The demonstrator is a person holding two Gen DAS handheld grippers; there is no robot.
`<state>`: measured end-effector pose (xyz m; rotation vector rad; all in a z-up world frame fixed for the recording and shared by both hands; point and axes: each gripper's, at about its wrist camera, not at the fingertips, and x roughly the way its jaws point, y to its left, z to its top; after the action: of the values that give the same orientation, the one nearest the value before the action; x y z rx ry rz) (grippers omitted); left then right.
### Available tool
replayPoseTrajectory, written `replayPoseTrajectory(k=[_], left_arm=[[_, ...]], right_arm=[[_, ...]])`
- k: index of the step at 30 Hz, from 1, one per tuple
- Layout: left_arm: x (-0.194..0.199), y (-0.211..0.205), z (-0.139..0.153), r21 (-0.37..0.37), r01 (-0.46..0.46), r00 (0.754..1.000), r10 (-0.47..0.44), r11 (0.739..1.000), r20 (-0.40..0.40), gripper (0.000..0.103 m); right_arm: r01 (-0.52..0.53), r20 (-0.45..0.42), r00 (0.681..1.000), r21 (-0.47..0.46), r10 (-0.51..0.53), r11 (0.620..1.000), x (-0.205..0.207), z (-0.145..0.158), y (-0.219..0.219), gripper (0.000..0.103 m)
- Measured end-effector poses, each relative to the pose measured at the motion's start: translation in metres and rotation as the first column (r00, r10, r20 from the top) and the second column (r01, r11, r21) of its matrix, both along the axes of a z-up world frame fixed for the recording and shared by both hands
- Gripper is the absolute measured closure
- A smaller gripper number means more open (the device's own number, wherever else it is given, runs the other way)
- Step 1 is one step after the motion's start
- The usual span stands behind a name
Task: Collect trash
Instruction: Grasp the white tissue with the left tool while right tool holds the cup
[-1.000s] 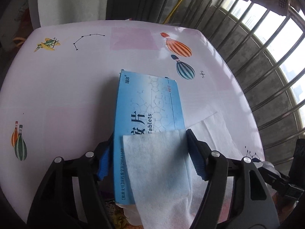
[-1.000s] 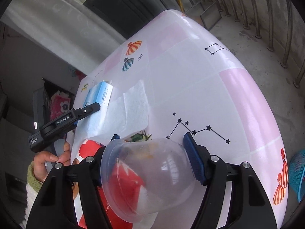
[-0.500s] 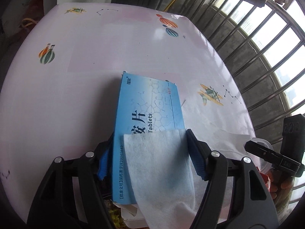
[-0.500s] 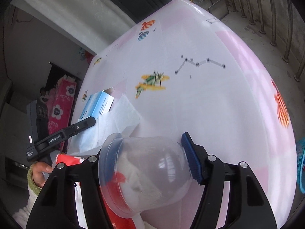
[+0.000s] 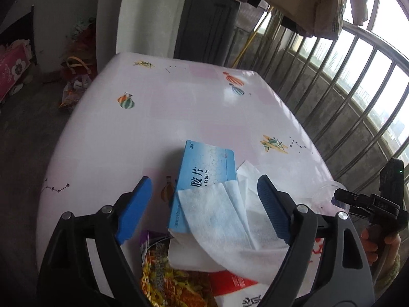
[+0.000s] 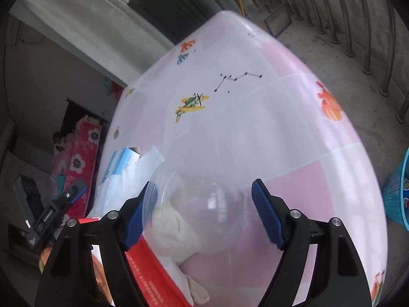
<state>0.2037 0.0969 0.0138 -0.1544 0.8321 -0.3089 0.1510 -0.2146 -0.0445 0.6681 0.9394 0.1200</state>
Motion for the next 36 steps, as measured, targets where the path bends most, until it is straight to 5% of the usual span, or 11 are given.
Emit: replayPoseTrajectory(k=[7, 14, 20, 31, 36], left_arm=[[-0.067, 0.03, 0.024, -0.065, -0.039, 0.996, 0.044, 0.997, 0.081, 0.023], [-0.115, 0.035, 0.01, -0.114, 0.012, 0.998, -0.005, 0.993, 0.058, 0.023], [-0.107, 0.04, 0.003, -0.157, 0.001, 0.999, 0.006, 0.988, 0.04, 0.023], [-0.058, 0.028, -0.033, -0.201, -0.001, 0.995, -0.018, 0.98, -0.094, 0.059], [-0.05, 0.026, -0.043, -0.284, 0.014, 0.99, -0.053, 0.959, -0.131, 0.063]], right_arm=[[0.017, 0.048, 0.999, -0.029, -0.015, 0.999, -0.029, 0.018, -0.007, 0.026], [0.03, 0.045, 0.999, -0.071, -0.027, 0.997, -0.035, 0.023, -0.003, 0.026], [0.019, 0.026, 1.0, -0.08, -0.017, 0.997, -0.019, 0.021, 0.009, 0.026], [0.016, -0.012, 1.0, -0.106, -0.018, 0.994, 0.002, 0.01, 0.018, 0.026], [0.005, -0.033, 0.999, -0.113, -0.009, 0.994, 0.005, 0.005, 0.019, 0.026]])
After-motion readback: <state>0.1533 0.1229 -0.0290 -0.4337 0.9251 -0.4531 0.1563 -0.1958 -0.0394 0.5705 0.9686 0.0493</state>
